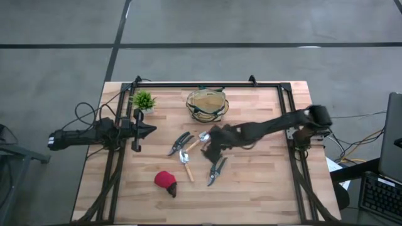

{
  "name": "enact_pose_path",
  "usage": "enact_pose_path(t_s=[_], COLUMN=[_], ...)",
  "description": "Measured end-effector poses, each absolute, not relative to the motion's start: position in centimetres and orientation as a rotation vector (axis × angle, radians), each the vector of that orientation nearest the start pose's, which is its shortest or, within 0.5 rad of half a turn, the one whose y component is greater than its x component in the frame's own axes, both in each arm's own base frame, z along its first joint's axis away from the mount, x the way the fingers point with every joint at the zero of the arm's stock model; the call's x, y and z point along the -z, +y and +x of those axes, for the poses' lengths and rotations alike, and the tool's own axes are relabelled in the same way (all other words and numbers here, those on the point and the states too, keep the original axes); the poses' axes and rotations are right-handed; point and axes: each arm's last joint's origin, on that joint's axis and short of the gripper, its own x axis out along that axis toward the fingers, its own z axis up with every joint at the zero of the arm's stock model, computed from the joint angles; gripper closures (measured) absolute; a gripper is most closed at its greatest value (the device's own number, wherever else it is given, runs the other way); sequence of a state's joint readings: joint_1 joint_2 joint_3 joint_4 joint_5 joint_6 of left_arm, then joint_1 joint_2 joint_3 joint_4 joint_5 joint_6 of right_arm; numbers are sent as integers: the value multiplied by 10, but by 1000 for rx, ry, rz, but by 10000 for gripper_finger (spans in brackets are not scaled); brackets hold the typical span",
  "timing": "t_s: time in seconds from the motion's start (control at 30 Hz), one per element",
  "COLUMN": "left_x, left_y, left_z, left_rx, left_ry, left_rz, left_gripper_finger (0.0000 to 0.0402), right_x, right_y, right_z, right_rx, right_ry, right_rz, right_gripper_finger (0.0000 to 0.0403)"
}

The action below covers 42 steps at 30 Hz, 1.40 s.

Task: Pick & Place Garden tools in Gardening bag
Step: Put the bottom green shear scissors into the brown gardening bag

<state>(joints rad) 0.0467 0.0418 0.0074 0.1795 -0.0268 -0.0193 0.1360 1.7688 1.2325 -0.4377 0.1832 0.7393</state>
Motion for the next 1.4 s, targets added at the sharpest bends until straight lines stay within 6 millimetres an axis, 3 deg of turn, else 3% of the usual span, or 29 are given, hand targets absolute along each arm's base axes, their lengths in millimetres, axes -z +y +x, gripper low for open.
enact_pose_path(t_s=[0.23, 0.5, 1.0, 1.4], left_x=[-180, -180, -180, -180], left_y=[5, 5, 5, 5], left_z=[99, 99, 99, 99], left_rx=[-72, -72, -72, -72], left_ry=[-145, -144, -145, -145], left_rz=[-18, -18, -18, -18], left_gripper_finger=[392, 392, 392, 392], right_x=[-188, -163, -144, -141], right_y=[50, 52, 34, 28], right_z=[401, 424, 418, 417], right_rx=[383, 316, 401, 362], right_ry=[992, 1066, 1151, 1164], right_rz=[425, 421, 369, 386], right_gripper_finger=[216, 216, 223, 298])
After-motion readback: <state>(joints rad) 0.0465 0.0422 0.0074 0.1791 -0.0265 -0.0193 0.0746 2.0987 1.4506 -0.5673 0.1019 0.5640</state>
